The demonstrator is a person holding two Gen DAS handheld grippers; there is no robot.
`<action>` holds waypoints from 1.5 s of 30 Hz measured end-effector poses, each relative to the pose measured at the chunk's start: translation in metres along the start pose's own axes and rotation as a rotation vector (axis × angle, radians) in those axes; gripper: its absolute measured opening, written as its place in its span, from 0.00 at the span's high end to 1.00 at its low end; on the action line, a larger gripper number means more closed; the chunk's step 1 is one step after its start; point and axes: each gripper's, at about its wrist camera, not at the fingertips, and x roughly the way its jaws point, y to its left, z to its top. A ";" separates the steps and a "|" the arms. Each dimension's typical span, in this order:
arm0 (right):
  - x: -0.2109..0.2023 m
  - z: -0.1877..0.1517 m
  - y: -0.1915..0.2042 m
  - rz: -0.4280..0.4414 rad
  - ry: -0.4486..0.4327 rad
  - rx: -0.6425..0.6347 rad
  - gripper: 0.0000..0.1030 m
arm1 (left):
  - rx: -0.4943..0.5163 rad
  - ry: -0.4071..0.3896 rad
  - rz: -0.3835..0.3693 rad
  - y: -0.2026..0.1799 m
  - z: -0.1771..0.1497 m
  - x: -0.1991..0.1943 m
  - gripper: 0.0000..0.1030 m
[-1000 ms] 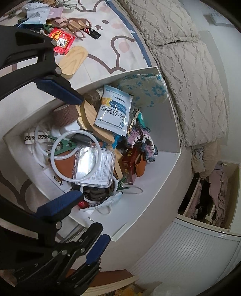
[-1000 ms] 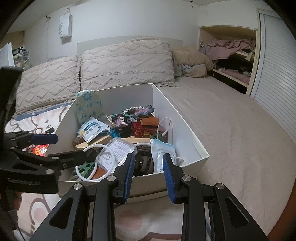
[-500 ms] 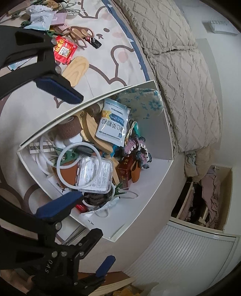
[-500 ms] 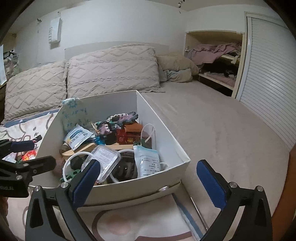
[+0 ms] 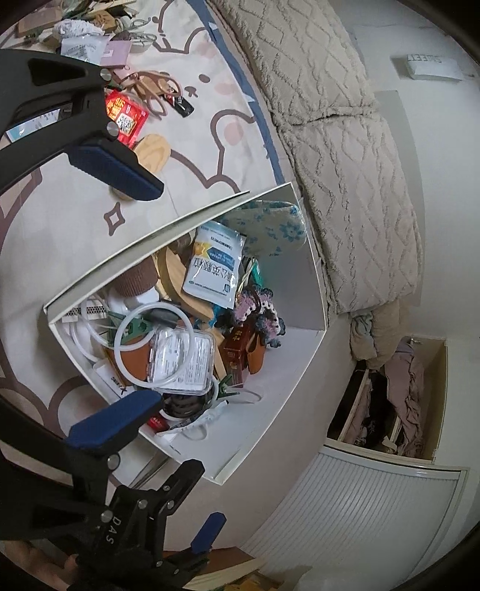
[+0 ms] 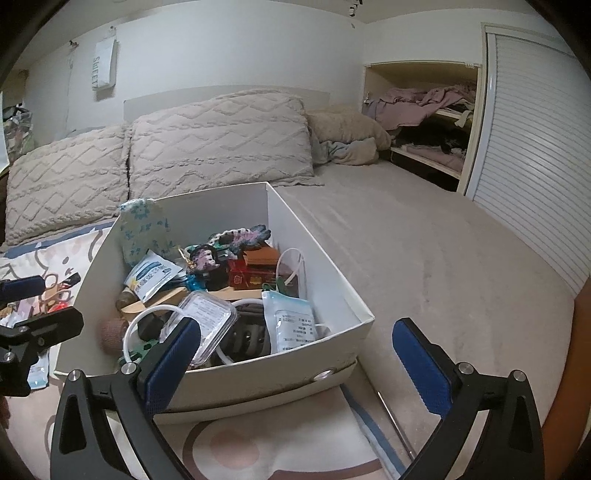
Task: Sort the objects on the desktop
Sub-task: 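Withdraw both open tools from the box back toward the bed pile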
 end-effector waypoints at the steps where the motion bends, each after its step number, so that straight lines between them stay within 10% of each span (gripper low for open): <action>1: 0.000 0.000 0.001 -0.002 0.000 -0.003 0.00 | -0.001 -0.006 0.002 0.001 0.000 -0.001 0.00; 45: -0.057 0.013 0.084 0.229 -0.146 -0.098 0.00 | -0.140 -0.162 0.241 0.130 -0.049 -0.114 0.00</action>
